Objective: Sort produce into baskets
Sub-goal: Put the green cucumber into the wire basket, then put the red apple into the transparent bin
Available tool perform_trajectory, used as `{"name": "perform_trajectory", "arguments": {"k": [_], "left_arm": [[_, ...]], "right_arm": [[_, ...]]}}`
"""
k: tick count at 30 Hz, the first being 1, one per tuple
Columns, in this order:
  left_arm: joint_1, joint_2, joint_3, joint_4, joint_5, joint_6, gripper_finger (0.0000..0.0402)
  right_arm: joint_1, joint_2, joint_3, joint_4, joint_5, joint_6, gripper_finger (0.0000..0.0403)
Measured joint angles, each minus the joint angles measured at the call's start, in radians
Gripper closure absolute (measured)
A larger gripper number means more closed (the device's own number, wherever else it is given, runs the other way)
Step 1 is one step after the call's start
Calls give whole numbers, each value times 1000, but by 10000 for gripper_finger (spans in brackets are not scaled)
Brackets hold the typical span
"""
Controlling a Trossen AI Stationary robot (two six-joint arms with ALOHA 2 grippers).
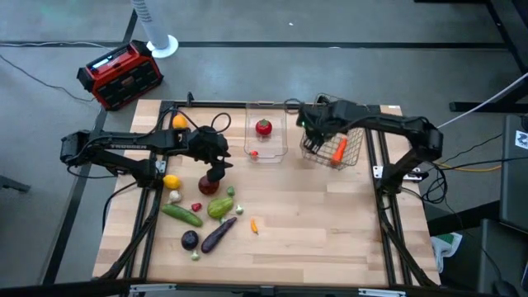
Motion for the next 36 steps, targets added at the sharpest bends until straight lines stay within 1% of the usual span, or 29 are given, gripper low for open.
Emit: {"name": "perform_trajectory", "arguments": {"k": [5, 9, 14, 19, 23, 27, 31, 36], "left_arm": [[0, 0, 0, -60, 0, 2, 205], [0, 0, 0, -88, -8, -11, 205], [0, 0, 0, -91, -11, -26, 205], [0, 0, 0, -92, -11, -27, 205], [0, 0, 0, -93, -11, -28, 205], [0, 0, 0, -101, -11, -30, 205], [0, 0, 0, -146, -11, -31, 205], [0, 0, 0, -207, -11, -31, 205]], "right_arm": [[-97, 7, -1, -1, -4, -36, 188], [-148, 8, -1, -1, -11, -38, 188], [-173, 8, -1, 1, -11, -39, 188], [-173, 8, -1, 2, -11, -39, 184], [-171, 8, -1, 2, -11, -39, 152], [-171, 8, -1, 2, -11, -39, 100], [-171, 8, -1, 2, -11, -39, 53], [-171, 8, -1, 2, -11, -39, 18]]}}
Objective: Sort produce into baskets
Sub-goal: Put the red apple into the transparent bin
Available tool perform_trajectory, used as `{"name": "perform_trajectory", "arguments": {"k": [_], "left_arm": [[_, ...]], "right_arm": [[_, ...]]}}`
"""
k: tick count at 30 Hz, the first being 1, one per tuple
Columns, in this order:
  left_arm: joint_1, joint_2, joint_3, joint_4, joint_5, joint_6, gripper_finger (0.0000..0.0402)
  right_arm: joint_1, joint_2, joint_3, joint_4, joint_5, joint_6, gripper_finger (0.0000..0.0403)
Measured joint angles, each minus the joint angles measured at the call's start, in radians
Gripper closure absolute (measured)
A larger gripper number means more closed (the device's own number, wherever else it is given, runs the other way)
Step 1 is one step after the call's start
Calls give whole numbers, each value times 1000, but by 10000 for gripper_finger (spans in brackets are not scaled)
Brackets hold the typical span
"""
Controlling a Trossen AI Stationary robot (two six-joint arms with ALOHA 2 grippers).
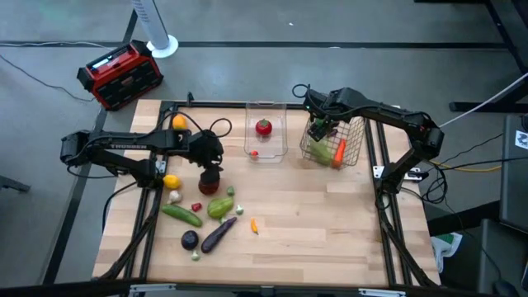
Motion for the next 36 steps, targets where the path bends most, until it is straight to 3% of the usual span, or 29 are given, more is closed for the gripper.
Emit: {"name": "perform_trajectory", "arguments": {"k": [12, 25, 31, 36], "left_arm": [[0, 0, 0, 18, 0, -75, 205], [41, -17, 0, -27, -48, -268, 205], [25, -77, 2, -116, -49, -438, 205], [-30, -165, 2, -196, -52, -539, 159]], "right_arm": [[0, 0, 0, 107, 0, 0, 6], [0, 0, 0, 329, -2, 0, 6], [0, 0, 0, 409, -8, 0, 6], [0, 0, 0, 452, -11, 0, 6]]}}
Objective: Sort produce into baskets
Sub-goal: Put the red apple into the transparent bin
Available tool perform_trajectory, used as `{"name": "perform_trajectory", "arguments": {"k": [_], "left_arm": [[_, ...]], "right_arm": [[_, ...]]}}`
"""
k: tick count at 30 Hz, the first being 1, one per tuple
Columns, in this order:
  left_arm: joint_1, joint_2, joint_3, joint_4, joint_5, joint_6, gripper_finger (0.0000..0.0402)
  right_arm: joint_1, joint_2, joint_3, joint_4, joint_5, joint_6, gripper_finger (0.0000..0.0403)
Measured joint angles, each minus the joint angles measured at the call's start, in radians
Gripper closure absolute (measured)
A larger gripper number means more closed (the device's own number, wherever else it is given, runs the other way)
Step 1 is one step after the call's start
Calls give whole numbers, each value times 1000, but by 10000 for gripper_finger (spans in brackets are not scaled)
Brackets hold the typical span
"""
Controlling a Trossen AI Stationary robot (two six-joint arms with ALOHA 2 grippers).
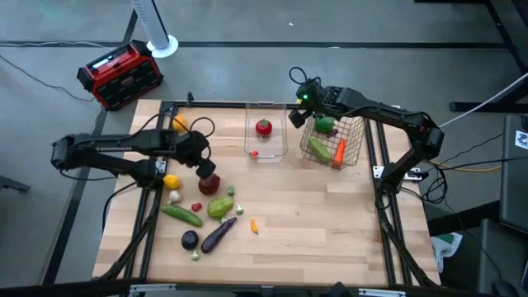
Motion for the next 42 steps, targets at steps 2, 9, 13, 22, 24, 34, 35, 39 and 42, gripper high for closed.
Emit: {"name": "perform_trajectory", "arguments": {"k": [2, 9, 13, 22, 24, 34, 35, 39, 42], "left_arm": [[-23, -33, 0, -20, -6, -56, 119], [-112, -78, 0, -61, 28, -177, 10], [-177, -68, 0, -54, 46, -225, 25], [-259, -28, -2, -65, -14, -348, 20], [-262, -13, -2, -64, -33, -347, 20], [-259, 109, -2, -75, -46, -378, 20], [-259, 123, -2, -70, -47, -382, 20], [-259, 170, -2, -23, -52, -384, 20], [-259, 202, -2, -3, -61, -382, 20]], "right_arm": [[0, 0, 0, 2, 0, 0, 6], [0, 0, 0, 1, -2, 0, 6], [0, 0, 0, 1, -2, 0, 6], [0, 0, 0, 0, -7, 0, 6], [0, 0, 0, 0, -21, 0, 6], [0, 0, 0, 0, -23, 0, 6], [0, 0, 0, 0, -23, 0, 6], [0, 0, 0, 0, -23, 0, 6], [0, 0, 0, 0, -23, 0, 6]]}}
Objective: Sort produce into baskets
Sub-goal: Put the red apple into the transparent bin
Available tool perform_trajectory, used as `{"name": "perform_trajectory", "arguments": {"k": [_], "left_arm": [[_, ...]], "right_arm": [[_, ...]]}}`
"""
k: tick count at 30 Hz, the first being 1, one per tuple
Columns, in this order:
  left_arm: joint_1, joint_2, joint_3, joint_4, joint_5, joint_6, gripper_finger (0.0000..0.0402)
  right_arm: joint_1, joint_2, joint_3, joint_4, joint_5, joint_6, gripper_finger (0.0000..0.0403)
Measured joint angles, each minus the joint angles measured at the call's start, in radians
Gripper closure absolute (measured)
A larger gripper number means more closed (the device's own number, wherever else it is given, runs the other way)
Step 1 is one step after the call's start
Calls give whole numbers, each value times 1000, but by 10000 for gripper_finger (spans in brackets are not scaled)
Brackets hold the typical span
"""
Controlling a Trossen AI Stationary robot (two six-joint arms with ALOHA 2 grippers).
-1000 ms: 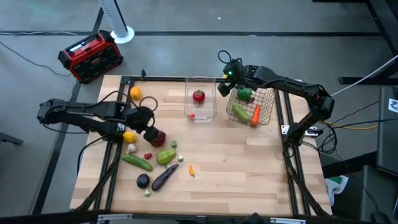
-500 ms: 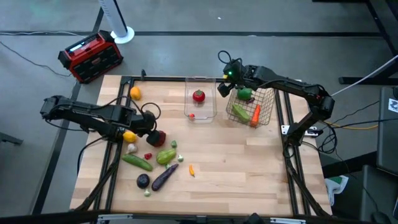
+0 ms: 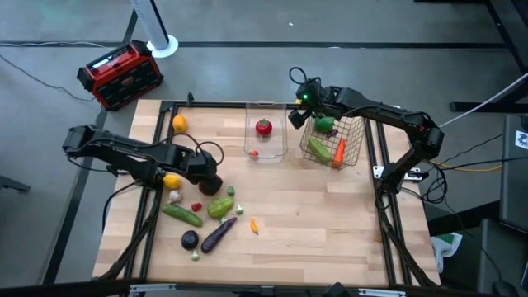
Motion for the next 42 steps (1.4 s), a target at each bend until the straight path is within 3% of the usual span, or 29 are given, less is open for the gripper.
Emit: {"name": "perform_trajectory", "arguments": {"k": [13, 17, 25, 33, 36, 42], "left_arm": [[0, 107, 0, 32, -16, -22, 20], [0, 116, -3, 38, -22, -23, 37], [3, 103, -27, 107, -20, -11, 101], [85, 12, 41, 121, -22, 124, 98], [125, -31, 75, 182, -23, 168, 97], [203, -69, 84, 462, -28, 278, 96]], "right_arm": [[0, 0, 0, 0, 0, 0, 6], [0, 0, 0, 0, 0, 0, 6], [0, 0, 0, 0, 0, 0, 6], [0, 0, 0, 0, 0, 0, 6], [0, 0, 0, 0, 0, 0, 6], [0, 0, 0, 3, 0, 0, 6]]}}
